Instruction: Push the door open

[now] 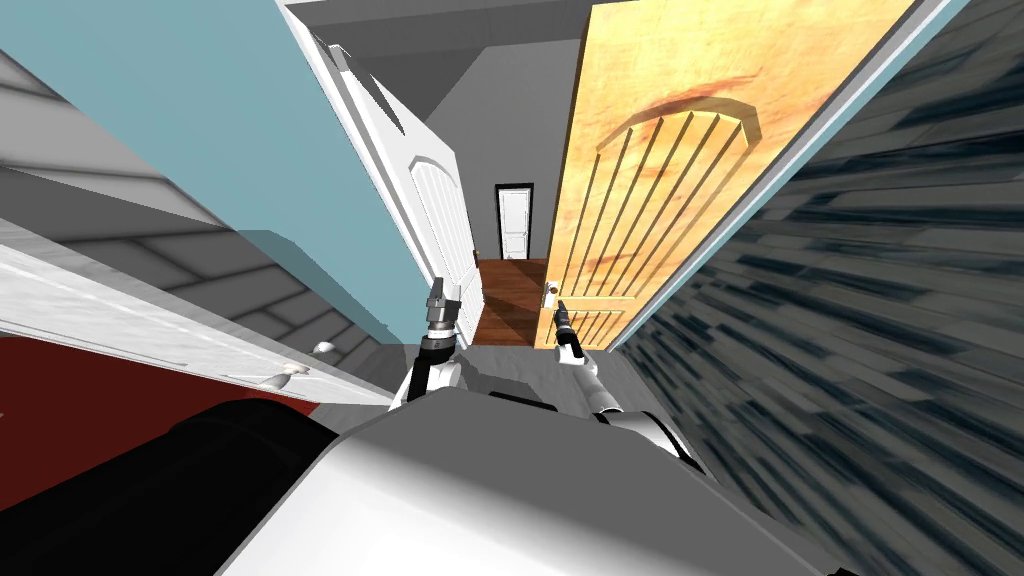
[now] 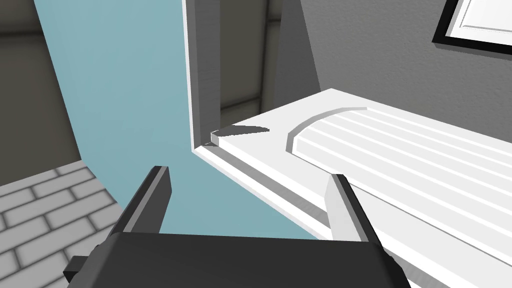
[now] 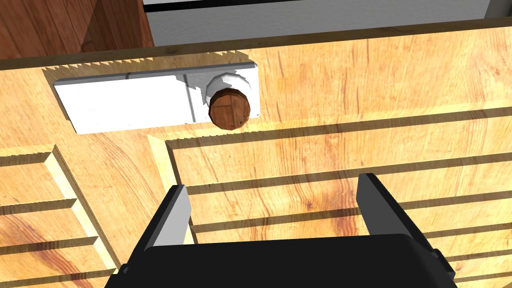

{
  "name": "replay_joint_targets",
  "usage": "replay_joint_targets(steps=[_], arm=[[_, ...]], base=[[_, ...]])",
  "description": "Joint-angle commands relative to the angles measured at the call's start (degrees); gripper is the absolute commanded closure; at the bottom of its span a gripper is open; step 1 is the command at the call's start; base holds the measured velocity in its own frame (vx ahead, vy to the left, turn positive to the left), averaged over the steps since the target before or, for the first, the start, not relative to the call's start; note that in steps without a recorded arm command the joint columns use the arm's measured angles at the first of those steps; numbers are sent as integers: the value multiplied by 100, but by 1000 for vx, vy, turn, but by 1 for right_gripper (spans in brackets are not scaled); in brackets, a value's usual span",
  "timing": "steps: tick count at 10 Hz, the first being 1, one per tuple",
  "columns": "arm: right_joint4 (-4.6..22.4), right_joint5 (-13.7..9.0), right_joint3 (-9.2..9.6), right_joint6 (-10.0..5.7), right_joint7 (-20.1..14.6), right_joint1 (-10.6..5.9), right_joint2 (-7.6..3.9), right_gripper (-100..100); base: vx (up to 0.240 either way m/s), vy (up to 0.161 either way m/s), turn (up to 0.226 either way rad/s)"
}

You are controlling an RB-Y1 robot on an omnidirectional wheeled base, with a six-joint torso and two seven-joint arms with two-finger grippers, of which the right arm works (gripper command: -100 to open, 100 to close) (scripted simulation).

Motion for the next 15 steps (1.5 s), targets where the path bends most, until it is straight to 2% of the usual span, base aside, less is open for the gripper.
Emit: replay_joint_targets(steps=[1,2,5,6,7,8,10,11,12,15], arm=[[286,-63,3,-4,-1,-216,22,-100],[346,-63,3,-4,-1,-216,22,-100],[872,-163,10,-30,-13,-570,58,-100],[904,-163,10,-30,-13,-570,58,-100],[1033,-187,12,-36,-16,-652,68,-100],[1271,-230,15,-47,-21,-803,87,-100],[1428,-258,17,-55,-25,-903,102,-100],[1366,-247,16,-51,-20,-864,99,-100],[1383,-254,2,-57,-21,-871,22,-100],[1393,-263,-22,-65,-21,-871,-42,-100]], base=[[39,-91,83],[32,-74,31],[39,-87,56],[38,-65,24],[21,-50,27],[18,-78,78],[37,-87,35],[17,-37,8],[104,-1,21],[191,21,25]])
